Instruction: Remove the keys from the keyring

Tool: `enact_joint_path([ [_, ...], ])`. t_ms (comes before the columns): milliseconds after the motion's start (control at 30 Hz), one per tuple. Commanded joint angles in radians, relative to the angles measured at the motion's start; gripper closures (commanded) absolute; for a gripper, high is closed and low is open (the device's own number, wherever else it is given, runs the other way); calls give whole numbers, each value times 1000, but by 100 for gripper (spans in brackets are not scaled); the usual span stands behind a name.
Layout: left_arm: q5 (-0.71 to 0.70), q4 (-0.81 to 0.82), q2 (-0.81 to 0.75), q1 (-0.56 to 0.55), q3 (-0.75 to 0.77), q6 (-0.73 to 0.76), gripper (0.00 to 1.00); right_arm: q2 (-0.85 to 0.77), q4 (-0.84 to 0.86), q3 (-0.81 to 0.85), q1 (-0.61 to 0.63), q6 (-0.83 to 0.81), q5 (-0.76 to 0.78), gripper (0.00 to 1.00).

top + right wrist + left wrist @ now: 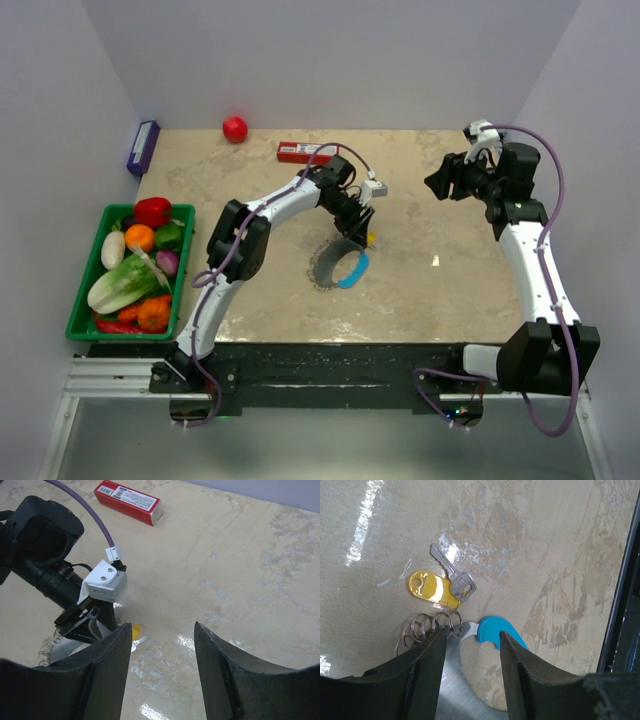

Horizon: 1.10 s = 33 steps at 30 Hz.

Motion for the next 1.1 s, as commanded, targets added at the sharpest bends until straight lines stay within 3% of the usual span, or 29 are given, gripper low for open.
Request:
enact_joint_path([
  [0,-2,11,11,-11,3,-5,48,-15,36,-1,-4,9,-17,43],
  [633,-57,-7,14,-25,-9,15,49,-14,36,0,-4,9,-23,43],
  [1067,-64,-1,19,-28,-6,15,61,-14,35,2,-4,13,-28,44],
])
